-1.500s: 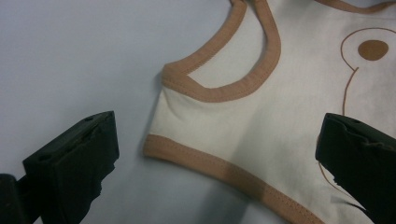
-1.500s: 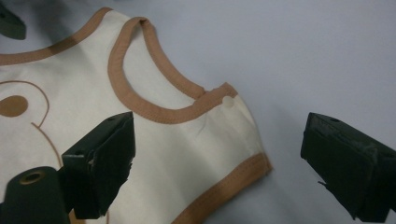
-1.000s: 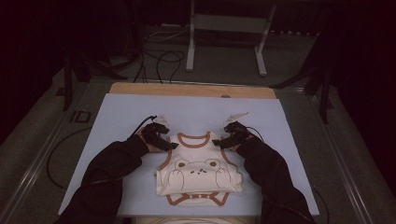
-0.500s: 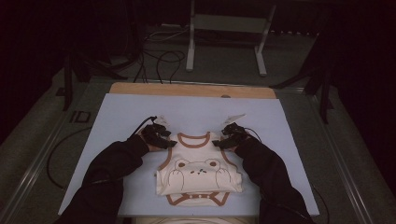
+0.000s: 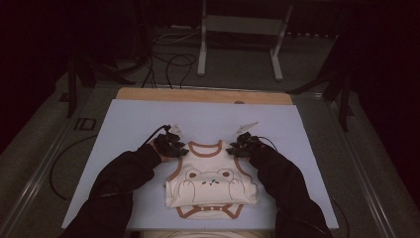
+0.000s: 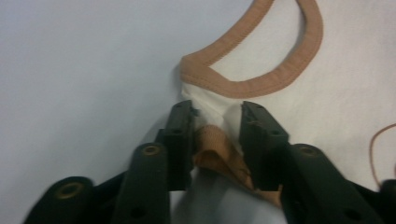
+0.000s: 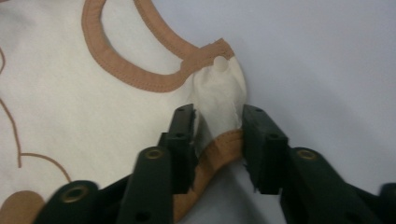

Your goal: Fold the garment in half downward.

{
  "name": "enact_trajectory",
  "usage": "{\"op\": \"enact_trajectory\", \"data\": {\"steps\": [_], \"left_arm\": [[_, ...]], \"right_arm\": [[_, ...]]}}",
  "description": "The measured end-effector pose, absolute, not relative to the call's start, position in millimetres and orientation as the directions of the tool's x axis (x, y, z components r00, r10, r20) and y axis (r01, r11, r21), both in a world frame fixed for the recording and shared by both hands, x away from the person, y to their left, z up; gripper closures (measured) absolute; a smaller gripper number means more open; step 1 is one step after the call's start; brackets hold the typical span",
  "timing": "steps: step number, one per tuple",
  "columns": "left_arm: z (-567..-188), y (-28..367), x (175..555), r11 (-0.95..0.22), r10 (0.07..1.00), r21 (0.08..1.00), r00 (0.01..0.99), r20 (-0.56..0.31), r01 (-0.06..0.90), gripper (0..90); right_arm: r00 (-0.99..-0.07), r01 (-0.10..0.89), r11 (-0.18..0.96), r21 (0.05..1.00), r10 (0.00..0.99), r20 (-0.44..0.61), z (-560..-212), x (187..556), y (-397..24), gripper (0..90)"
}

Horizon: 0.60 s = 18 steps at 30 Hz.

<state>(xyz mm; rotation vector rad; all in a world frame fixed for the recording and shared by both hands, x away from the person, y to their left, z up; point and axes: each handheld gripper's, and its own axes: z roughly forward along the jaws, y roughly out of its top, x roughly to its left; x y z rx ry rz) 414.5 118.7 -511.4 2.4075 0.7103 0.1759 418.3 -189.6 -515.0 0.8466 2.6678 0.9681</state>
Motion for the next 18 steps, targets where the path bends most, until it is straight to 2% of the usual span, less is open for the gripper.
{"op": "enact_trajectory", "data": {"steps": [6,10,18], "left_arm": [[-511.6,118.5,414.8,-0.66,0.523,0.596,0.849,-0.073,0.458,76.0],[-511.4,117.2,414.8,-0.658,0.514,0.593,0.852,-0.096,0.464,83.7],[-510.9,118.4,414.0,-0.646,0.512,0.609,0.853,-0.1,0.459,86.1]], "right_arm": [[-0.828,0.449,0.632,0.631,0.559,0.029,-514.4,416.0,-186.9,80.1],[-0.826,0.454,0.63,0.63,0.563,0.033,-514.3,415.6,-186.2,81.5],[-0.822,0.451,0.624,0.638,0.568,0.026,-514.6,414.5,-186.1,82.6]]}}
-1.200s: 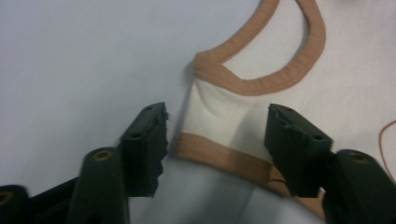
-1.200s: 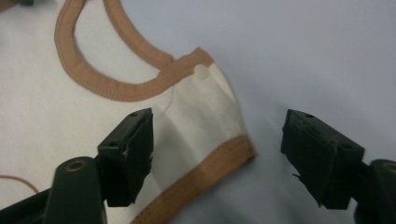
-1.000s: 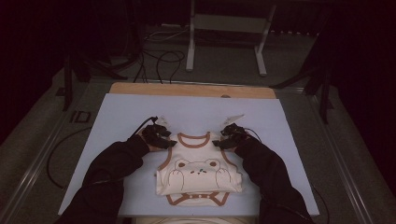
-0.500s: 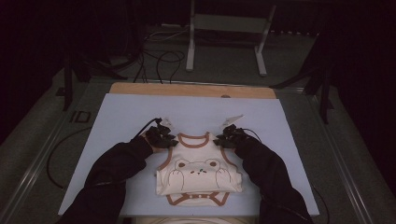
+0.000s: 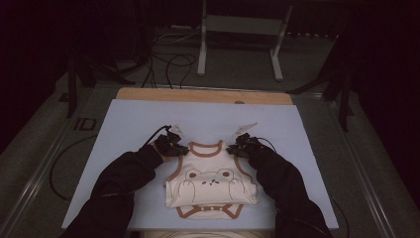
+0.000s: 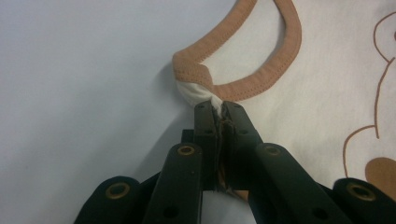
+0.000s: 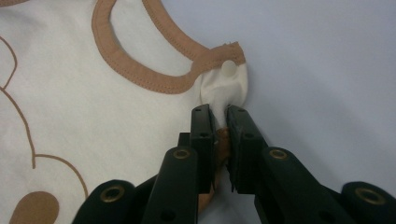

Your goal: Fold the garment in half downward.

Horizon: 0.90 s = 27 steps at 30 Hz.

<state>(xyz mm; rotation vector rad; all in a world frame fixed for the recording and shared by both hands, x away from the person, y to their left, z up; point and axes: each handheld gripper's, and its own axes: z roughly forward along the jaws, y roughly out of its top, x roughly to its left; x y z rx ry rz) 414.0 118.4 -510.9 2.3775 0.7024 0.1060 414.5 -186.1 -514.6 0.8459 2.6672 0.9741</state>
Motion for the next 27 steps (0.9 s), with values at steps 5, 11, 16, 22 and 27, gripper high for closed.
{"op": "enact_trajectory", "data": {"steps": [5,11,16,22,27], "left_arm": [[-503,122,416,-0.623,0.514,0.627,0.849,-0.121,0.467,86.2],[-492,124,418,-0.604,0.513,0.652,0.849,-0.123,0.459,86.1],[-484,124,418,-0.592,0.513,0.673,0.851,-0.11,0.443,86.1],[-471,124,419,-0.578,0.504,0.698,0.858,-0.104,0.424,86.1],[-461,124,420,-0.572,0.499,0.712,0.862,-0.093,0.408,86.1]], "right_arm": [[-0.818,0.448,0.612,0.652,0.575,0.022,-510,415,-188,82.7],[-0.816,0.435,0.594,0.677,0.577,0.017,-498,415,-191,82.6],[-0.817,0.426,0.586,0.689,0.577,0.014,-490,415,-194,82.6],[-0.812,0.421,0.569,0.706,0.583,0.013,-481,414,-197,82.6],[-0.809,0.413,0.563,0.716,0.588,0.005,-473,416,-199,82.6]]}}
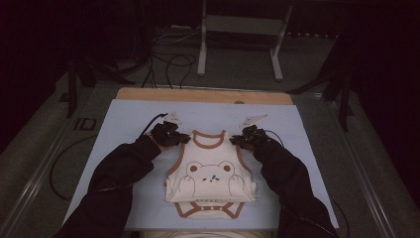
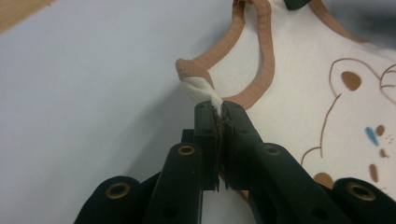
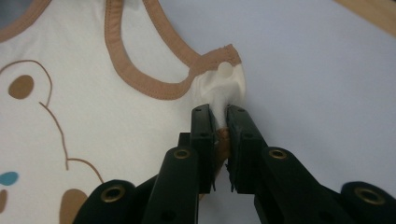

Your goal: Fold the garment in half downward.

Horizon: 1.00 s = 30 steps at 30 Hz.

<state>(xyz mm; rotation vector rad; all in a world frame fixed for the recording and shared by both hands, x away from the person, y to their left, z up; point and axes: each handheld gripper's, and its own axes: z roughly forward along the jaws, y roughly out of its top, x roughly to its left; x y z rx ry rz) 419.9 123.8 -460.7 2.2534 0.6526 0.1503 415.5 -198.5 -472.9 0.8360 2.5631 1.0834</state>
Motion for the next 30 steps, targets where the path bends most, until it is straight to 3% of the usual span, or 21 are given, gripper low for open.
{"op": "enact_trajectory", "data": {"steps": [30], "left_arm": [[-394,124,433,-0.526,0.52,0.794,0.854,0.017,0.305,86.1]], "right_arm": [[-0.787,0.314,0.522,0.793,0.611,-0.09,-406,432,-201,82.6]]}}
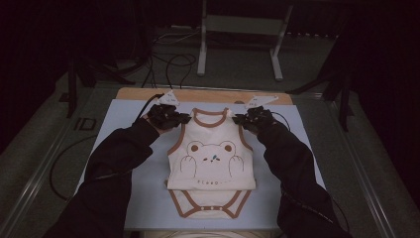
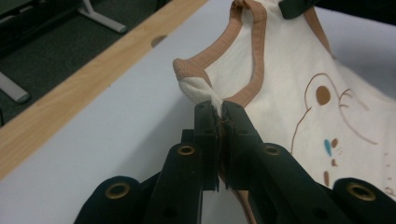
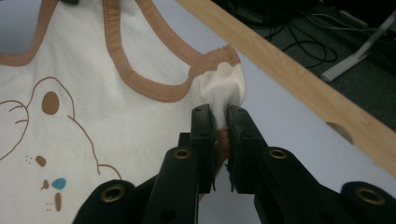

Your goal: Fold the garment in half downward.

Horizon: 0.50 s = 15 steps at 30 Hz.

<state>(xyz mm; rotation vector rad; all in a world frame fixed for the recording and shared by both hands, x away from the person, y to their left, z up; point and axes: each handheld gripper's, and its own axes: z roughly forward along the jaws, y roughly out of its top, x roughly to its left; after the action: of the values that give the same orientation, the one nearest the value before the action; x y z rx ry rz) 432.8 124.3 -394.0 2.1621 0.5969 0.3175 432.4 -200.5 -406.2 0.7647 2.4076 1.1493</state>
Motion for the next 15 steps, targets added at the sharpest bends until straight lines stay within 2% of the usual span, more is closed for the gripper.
{"op": "enact_trajectory", "data": {"steps": [15], "left_arm": [[-360,120,441,-0.517,0.527,0.818,0.847,0.072,0.252,86.0]], "right_arm": [[-0.751,0.268,0.478,0.837,0.647,-0.128,-369,444,-204,82.6]]}}
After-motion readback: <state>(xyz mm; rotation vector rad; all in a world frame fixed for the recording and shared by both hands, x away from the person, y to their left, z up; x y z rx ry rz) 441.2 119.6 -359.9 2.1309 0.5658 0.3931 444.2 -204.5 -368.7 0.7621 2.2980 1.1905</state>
